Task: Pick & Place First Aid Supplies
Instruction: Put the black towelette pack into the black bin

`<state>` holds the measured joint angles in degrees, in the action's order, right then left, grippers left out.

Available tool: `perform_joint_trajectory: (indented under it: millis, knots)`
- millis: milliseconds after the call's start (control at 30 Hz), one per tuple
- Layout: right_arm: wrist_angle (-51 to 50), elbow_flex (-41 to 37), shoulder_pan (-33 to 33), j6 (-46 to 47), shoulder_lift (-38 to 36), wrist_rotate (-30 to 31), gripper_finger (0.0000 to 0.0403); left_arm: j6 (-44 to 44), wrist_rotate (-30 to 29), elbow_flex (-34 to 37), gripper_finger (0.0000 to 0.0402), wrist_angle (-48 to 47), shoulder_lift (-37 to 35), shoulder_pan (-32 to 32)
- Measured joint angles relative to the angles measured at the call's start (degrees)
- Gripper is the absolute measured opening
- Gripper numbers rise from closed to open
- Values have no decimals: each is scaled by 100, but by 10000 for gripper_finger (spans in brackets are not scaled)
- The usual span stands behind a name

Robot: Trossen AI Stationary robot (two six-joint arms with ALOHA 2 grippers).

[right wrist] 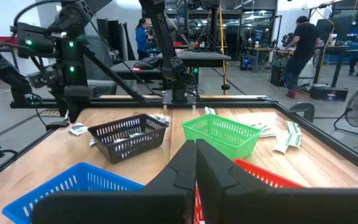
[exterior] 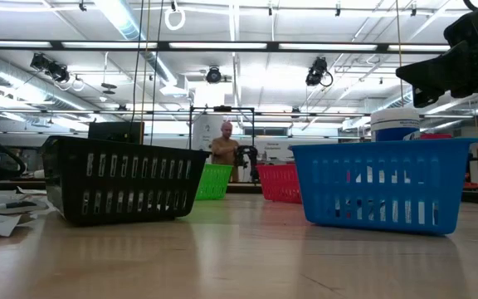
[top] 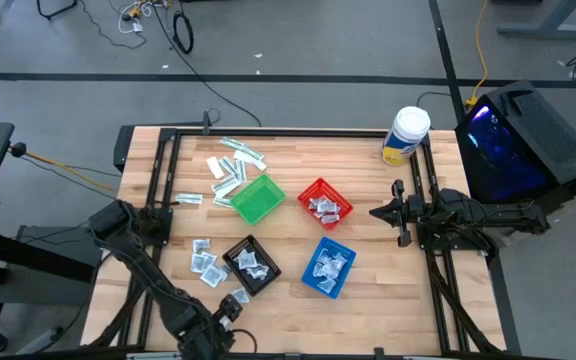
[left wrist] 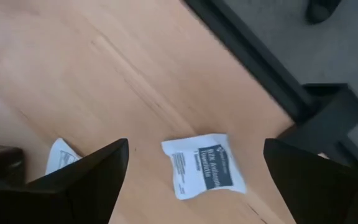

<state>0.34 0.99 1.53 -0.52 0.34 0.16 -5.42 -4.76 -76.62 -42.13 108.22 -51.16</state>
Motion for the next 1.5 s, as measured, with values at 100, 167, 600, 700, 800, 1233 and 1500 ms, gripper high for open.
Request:
perform_joint_trajectory:
  millis: [100,167,600,700,800,1233,1500]
  knots:
    - [-2,0,1,-1,0,-2,13,3,7,260,377,156,-42,-8]
    - [-2,-2,-1,-1,0,0,13,-25,15,367,375,173,-76,-17]
    - [-1,0,1,1,0,-1,13,-181,270,877,374,460,-74,78]
    - [-1,0,-1,-1,0,0,13,-186,270,881,374,478,-74,96]
    - [-1,0,0,-1,0,-2,13,-189,333,881,374,496,-64,155]
    - [-2,0,0,-1,0,0,13,-921,306,726,374,482,-100,20]
    - [0,0,1,-1,0,0,13,-1378,67,687,374,423,-102,-98]
